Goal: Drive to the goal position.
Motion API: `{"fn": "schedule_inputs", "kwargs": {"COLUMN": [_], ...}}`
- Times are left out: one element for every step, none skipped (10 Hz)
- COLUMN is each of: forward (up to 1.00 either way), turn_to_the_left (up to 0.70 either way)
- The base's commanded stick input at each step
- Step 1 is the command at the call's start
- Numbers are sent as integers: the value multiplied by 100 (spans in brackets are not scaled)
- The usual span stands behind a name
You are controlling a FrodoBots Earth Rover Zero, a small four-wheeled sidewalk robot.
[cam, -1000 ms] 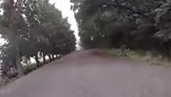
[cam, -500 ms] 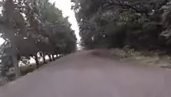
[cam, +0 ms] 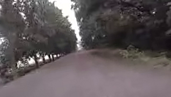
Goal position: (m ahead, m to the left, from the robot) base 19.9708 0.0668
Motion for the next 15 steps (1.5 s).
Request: {"fn": "schedule_inputs", "kwargs": {"forward": [70,70,70,70,70,70,70,70,70,70,70,70,70,70,70], "turn_to_the_left": [0,0,0,0,0,0,0,0,0,0,0,0,0,0,0]}}
